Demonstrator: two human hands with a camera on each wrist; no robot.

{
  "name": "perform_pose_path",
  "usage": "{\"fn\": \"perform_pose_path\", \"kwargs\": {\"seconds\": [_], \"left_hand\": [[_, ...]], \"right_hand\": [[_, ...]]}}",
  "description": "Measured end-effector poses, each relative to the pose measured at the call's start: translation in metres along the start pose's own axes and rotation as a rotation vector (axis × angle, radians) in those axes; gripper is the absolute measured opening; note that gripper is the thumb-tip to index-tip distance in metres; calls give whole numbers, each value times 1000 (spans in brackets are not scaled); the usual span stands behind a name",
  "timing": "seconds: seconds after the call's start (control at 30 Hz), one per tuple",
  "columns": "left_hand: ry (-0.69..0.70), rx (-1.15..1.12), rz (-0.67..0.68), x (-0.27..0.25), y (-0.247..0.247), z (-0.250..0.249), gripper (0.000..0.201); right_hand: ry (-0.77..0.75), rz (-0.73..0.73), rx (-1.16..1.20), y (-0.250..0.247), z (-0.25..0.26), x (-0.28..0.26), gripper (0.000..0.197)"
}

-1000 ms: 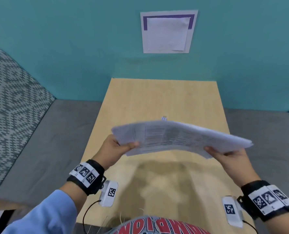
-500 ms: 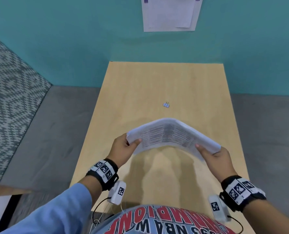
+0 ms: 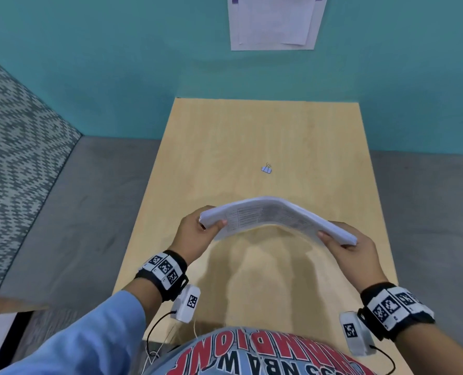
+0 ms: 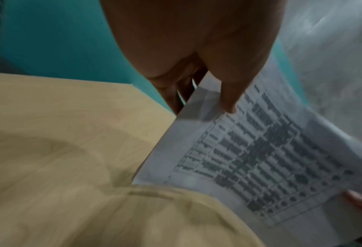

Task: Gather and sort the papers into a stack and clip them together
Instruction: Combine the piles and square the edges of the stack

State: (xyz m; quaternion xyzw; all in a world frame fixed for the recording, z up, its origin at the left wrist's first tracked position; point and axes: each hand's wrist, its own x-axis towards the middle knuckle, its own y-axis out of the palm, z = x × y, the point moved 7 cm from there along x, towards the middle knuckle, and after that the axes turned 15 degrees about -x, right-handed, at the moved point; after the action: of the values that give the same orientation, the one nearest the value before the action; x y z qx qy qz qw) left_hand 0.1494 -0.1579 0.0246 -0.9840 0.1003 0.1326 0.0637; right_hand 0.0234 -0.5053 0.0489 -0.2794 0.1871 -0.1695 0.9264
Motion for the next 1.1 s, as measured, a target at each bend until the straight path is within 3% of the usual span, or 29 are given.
{"fn": "perform_pose_path", "kwargs": {"seconds": [0.13, 0.27, 0.4, 0.5, 0.53, 0.63, 0.7, 0.77, 0.93, 1.1], "left_hand": [[-90, 131, 124, 2, 9, 19, 11], [-96, 173, 83, 8, 3, 18, 10], [89, 249, 108, 6, 9, -34, 10], [318, 425, 218, -10, 24, -93, 21], [392, 523, 273, -17, 33, -110, 28], [589, 804, 381, -44, 63, -155, 29], [681, 889, 407, -57, 79, -173, 25], [681, 905, 378, -60, 83, -179, 24], [385, 743, 304, -47, 43, -163, 35], [260, -20, 239, -56, 19, -154, 20]], "right_hand": [[-26, 75, -79, 1, -7, 4, 22], [-102, 37, -235, -17, -2, 15, 19], [-155, 50, -478, -35, 11, 22, 34], [-189, 105, -658, -33, 35, 17, 19], [-248, 120, -667, -27, 48, 13, 31], [-388, 240, -444, -1, 96, -8, 61], [-442, 275, -313, 14, 118, -18, 52], [-460, 271, -259, 23, 125, -19, 30], [-374, 263, -38, 15, 110, -25, 21], [-264, 182, 212, -14, 101, -32, 12]]}}
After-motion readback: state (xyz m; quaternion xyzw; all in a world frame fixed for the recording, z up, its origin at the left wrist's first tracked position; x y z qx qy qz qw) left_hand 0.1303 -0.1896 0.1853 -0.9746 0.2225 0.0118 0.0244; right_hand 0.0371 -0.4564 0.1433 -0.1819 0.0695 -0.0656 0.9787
